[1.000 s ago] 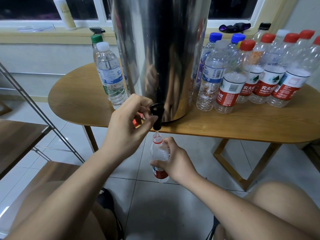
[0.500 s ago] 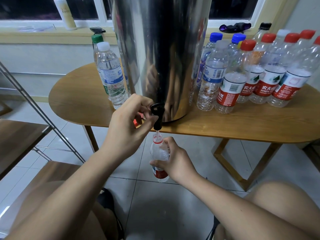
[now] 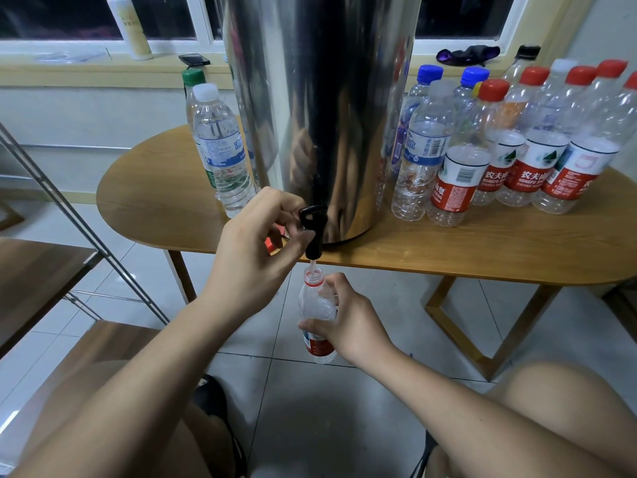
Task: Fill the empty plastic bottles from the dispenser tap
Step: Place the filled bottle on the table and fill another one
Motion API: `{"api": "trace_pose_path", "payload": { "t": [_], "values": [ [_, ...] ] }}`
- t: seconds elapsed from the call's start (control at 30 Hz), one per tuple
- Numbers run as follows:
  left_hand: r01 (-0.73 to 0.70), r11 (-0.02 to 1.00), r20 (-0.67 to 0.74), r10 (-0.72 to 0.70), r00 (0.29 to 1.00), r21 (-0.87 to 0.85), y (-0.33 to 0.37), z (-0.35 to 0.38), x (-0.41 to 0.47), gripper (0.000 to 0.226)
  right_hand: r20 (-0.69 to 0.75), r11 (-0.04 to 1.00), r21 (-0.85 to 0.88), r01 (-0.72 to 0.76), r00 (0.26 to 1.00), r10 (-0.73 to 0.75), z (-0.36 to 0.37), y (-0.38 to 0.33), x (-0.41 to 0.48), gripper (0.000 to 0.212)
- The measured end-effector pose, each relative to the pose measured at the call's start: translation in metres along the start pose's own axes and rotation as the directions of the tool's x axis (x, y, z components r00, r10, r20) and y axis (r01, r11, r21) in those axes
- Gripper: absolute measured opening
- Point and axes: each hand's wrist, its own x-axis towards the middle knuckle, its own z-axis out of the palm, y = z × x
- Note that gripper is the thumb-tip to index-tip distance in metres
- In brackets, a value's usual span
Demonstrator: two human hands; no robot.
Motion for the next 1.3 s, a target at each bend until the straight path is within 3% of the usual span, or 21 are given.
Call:
{"api": "trace_pose_path", "payload": {
  "t": [1.3],
  "values": [
    [-0.011,1.000,-0.005,0.011,1.000,-0.005,-0.0016,0.0008,-0.0007,0.028,-0.008,1.000,-0.004,0.018,1.000,-0.018,0.0007,0.0028,0.0014,0.072]
  ]
}}
